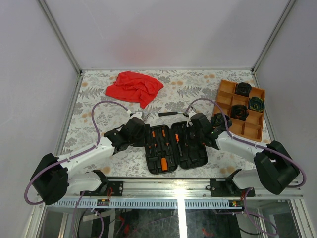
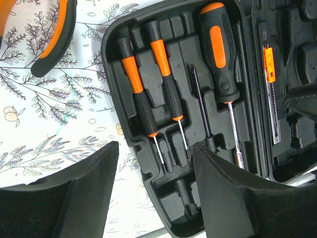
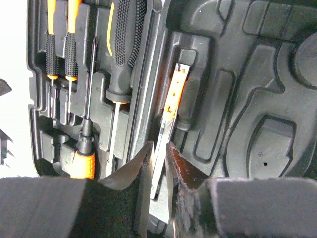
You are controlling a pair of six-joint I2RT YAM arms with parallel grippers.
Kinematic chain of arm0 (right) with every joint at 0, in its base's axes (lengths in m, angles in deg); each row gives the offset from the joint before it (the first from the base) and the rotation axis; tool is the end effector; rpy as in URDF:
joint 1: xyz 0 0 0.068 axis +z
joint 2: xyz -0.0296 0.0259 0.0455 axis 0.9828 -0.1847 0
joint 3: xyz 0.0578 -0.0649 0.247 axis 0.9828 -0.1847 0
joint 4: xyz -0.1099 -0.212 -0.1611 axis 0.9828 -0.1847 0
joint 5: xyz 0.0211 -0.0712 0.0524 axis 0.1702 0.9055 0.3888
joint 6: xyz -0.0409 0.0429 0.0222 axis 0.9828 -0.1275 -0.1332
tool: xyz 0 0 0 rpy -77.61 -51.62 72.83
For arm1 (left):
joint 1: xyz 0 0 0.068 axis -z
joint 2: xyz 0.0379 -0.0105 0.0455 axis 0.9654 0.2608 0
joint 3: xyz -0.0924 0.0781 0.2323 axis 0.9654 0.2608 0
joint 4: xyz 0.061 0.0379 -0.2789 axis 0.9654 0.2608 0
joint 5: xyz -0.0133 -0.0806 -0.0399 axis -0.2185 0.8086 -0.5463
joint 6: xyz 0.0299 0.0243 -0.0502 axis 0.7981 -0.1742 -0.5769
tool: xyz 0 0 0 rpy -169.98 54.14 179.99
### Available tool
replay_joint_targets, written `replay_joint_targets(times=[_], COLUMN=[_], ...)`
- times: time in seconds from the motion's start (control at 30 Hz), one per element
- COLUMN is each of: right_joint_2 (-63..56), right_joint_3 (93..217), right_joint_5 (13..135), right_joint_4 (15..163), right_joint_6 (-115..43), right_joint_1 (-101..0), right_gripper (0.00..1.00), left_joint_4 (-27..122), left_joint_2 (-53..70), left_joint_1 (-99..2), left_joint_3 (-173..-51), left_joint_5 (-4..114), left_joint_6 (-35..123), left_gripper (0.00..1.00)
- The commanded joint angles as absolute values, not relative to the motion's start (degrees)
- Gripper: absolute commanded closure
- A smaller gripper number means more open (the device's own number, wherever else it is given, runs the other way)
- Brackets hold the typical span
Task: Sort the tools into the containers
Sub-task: Adjust the utility knife in the storage box.
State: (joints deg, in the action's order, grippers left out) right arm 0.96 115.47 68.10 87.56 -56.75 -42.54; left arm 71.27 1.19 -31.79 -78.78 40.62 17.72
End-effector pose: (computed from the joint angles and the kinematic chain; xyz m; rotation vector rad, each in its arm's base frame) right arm 0.2311 0.1873 0.1436 -0.3233 2.4292 0.8120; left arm 0.2012 -0.1816 0.1731 0.0771 2.5097 -0.4839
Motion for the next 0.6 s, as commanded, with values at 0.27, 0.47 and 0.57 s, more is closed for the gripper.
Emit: replay_joint_targets(times=[0.27, 0.47, 0.57], right_joint_2=[-3.85, -6.03, -7.55], right_joint_3=[120.41, 121.91, 122.89], right_joint_5=[71.19, 75.07, 76.93], right_joint_4=[84.68, 81.47, 79.69], right_joint_6=[-54.06, -53.75, -53.35], right_joint_1=[-39.01, -37.35, -36.34], right_gripper=[0.78, 0.79, 0.78], left_joint_4=[69.16, 69.16, 69.16], left_joint_2=[1.58, 1.45, 1.38], left_joint_1=[-31.55, -31.51, -31.51], left_joint_3=[-78.95, -78.63, -78.47], left_joint_5=[39.29, 39.16, 39.12], left_joint_6=[17.73, 17.66, 17.66], left_gripper=[0.41, 0.41, 0.41])
